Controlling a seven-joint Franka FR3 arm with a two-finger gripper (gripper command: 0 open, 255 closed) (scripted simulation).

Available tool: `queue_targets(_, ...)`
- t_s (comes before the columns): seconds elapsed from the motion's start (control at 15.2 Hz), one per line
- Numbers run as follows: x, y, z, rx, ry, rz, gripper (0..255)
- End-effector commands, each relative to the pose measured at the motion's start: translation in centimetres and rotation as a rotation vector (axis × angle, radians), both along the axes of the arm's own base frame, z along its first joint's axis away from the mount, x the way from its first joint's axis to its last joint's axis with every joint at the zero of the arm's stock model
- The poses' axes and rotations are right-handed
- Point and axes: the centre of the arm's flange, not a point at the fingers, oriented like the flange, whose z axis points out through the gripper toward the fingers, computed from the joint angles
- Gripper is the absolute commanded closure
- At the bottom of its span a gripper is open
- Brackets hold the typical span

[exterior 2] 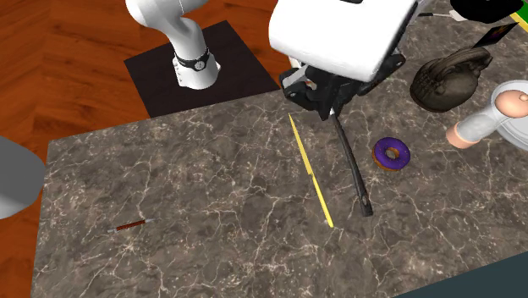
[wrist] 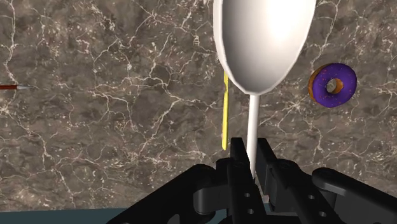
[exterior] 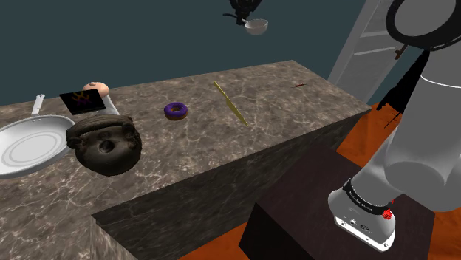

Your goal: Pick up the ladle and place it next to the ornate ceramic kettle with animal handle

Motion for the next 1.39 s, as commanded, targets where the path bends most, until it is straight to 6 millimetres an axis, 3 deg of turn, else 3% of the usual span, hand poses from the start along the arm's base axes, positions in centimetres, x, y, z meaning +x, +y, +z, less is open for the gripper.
queue_targets(0.0, -0.1, 2.9, 0.0, 0.0, 0.0, -0.001, 255)
queue_targets(1.19, -1.4, 26.7, 0.0, 0.0, 0.0, -0.001, 255)
queue_targets(1.32, -1.4, 27.3, -0.5, 0.0, 0.0, -0.001, 255)
